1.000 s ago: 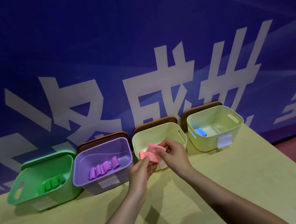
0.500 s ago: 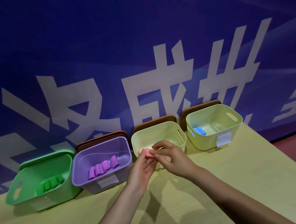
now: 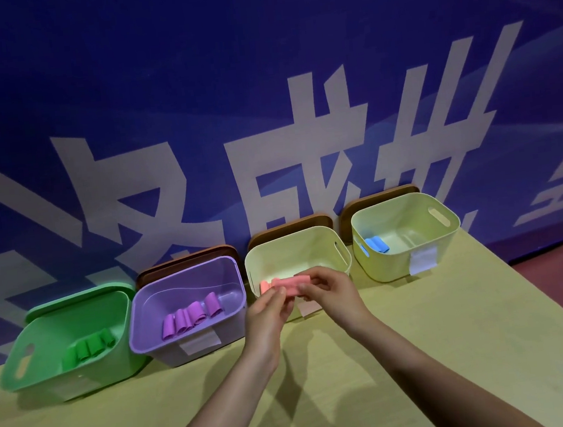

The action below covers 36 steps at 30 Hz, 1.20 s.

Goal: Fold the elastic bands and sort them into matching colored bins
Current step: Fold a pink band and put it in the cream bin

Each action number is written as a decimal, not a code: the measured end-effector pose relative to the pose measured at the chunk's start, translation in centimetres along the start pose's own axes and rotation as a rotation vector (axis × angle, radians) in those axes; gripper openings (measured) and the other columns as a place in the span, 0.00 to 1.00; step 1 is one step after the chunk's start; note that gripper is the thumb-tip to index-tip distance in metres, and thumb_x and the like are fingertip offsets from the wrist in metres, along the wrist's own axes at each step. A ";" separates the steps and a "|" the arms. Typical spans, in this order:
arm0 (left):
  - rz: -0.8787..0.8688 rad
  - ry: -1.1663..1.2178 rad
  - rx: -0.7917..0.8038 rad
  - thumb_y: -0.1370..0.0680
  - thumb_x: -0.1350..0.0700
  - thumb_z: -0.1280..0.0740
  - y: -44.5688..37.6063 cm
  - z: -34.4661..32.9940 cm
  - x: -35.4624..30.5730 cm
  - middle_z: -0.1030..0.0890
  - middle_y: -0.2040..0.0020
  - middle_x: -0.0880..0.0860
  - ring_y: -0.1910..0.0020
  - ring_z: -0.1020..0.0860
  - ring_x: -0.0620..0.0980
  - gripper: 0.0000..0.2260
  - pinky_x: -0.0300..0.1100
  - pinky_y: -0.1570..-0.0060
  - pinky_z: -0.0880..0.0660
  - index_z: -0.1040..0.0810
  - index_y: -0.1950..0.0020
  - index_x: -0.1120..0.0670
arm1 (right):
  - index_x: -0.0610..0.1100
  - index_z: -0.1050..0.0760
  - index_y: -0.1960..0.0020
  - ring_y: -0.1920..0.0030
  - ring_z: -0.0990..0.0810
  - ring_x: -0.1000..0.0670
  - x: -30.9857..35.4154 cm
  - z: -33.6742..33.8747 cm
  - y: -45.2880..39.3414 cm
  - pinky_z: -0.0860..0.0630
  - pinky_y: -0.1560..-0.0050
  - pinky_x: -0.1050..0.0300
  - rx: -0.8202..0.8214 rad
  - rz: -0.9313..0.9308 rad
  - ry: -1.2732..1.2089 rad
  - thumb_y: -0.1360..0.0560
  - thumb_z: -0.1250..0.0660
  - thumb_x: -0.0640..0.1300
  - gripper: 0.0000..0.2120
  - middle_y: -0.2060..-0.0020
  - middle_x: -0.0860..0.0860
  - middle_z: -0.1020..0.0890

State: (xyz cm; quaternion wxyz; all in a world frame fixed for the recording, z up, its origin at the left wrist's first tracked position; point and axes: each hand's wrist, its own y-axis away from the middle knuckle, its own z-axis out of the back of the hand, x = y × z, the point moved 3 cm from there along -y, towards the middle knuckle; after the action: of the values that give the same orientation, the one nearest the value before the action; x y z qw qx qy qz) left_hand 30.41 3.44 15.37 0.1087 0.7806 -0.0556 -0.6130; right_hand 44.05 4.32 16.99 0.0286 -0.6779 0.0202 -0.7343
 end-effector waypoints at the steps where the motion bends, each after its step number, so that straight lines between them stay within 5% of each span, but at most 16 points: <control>1: 0.011 0.005 0.005 0.19 0.63 0.40 0.0 -0.2 -0.2 0.17 0.48 0.57 0.49 0.21 0.51 0.11 0.41 0.49 0.24 0.19 0.52 0.66 | 0.46 0.20 0.56 0.60 0.19 0.57 -0.2 0.0 -0.1 0.22 0.56 0.61 0.005 0.011 0.033 0.26 0.32 0.34 0.08 0.65 0.56 0.17; 4: 0.100 0.077 -0.040 0.20 0.65 0.40 -0.4 -0.8 -0.5 0.22 0.65 0.51 0.69 0.32 0.43 0.12 0.34 0.67 0.34 0.19 0.59 0.62 | 0.42 0.23 0.57 0.61 0.20 0.56 -0.9 -0.1 -0.5 0.22 0.57 0.58 -0.008 0.018 0.094 0.26 0.32 0.36 0.03 0.65 0.55 0.19; 7: 0.202 0.236 -0.042 0.19 0.63 0.41 -1.5 -1.6 -0.1 0.25 0.65 0.51 0.75 0.39 0.40 0.11 0.31 0.77 0.41 0.22 0.58 0.62 | 0.42 0.26 0.58 0.64 0.23 0.57 -1.3 -0.4 -1.2 0.23 0.58 0.54 -0.045 0.028 0.121 0.24 0.33 0.36 0.04 0.66 0.53 0.22; 11: 0.240 0.314 0.060 0.17 0.61 0.45 -2.7 -2.0 0.1 0.19 0.61 0.52 0.78 0.43 0.41 0.12 0.31 0.78 0.47 0.23 0.53 0.63 | 0.48 0.28 0.59 0.64 0.25 0.60 -1.7 -0.7 -1.9 0.30 0.63 0.67 -0.053 0.064 0.123 0.23 0.34 0.37 0.08 0.67 0.56 0.24; 14: 0.208 0.050 0.064 0.18 0.60 0.42 -4.6 -1.0 0.1 0.22 0.65 0.53 0.78 0.42 0.41 0.11 0.31 0.79 0.45 0.21 0.52 0.61 | 0.42 0.22 0.56 0.61 0.22 0.55 -3.1 0.0 -3.0 0.26 0.59 0.61 -0.013 -0.031 0.004 0.24 0.31 0.40 0.02 0.64 0.51 0.19; 17: 0.114 -0.323 0.074 0.19 0.60 0.40 -7.2 0.0 -0.8 0.33 0.74 0.47 0.75 0.40 0.43 0.10 0.33 0.77 0.43 0.19 0.48 0.59 | 0.39 0.19 0.57 0.62 0.22 0.57 -4.1 0.9 -5.1 0.28 0.59 0.65 0.086 -0.146 0.014 0.25 0.30 0.41 0.05 0.64 0.52 0.18; 19: 0.094 -0.449 0.148 0.19 0.62 0.40 -9.0 0.1 -1.1 0.31 0.74 0.47 0.74 0.38 0.44 0.10 0.32 0.76 0.40 0.19 0.47 0.59 | 0.40 0.18 0.55 0.61 0.21 0.58 -4.5 1.2 -7.0 0.27 0.58 0.67 0.146 -0.178 0.089 0.26 0.30 0.40 0.04 0.63 0.52 0.17; 26: 0.260 -0.418 0.047 0.22 0.58 0.32 -15.1 -0.1 -1.0 0.22 0.60 0.53 0.69 0.25 0.46 0.22 0.32 0.74 0.28 0.32 0.28 0.56 | 0.45 0.20 0.58 0.69 0.23 0.61 -6.6 1.2 -14.5 0.27 0.64 0.65 0.259 -0.246 0.375 0.26 0.30 0.40 0.03 0.69 0.55 0.19; 32: -0.087 -0.621 -0.163 0.20 0.56 0.38 -17.9 2.7 -0.6 0.21 0.45 0.48 0.50 0.20 0.49 0.09 0.44 0.51 0.22 0.24 0.42 0.45 | 0.44 0.25 0.70 0.69 0.26 0.51 -12.6 0.0 -18.1 0.30 0.65 0.57 0.223 -0.527 0.579 0.28 0.32 0.42 0.12 0.73 0.49 0.24; 36: -0.148 -0.668 -0.252 0.20 0.58 0.37 -18.3 4.4 0.0 0.23 0.46 0.49 0.49 0.23 0.46 0.08 0.40 0.52 0.24 0.24 0.46 0.46 | 0.44 0.30 0.70 0.73 0.29 0.55 -15.7 -1.9 -19.0 0.37 0.77 0.65 0.297 -0.695 0.796 0.25 0.35 0.43 0.15 0.73 0.50 0.28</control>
State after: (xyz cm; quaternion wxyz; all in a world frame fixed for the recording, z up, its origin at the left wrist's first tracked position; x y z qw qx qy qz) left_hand 25.32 20.72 10.03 0.1351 0.5199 0.0448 -0.8423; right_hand 43.09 24.34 2.55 -0.1301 -0.3034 -0.2996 -0.8951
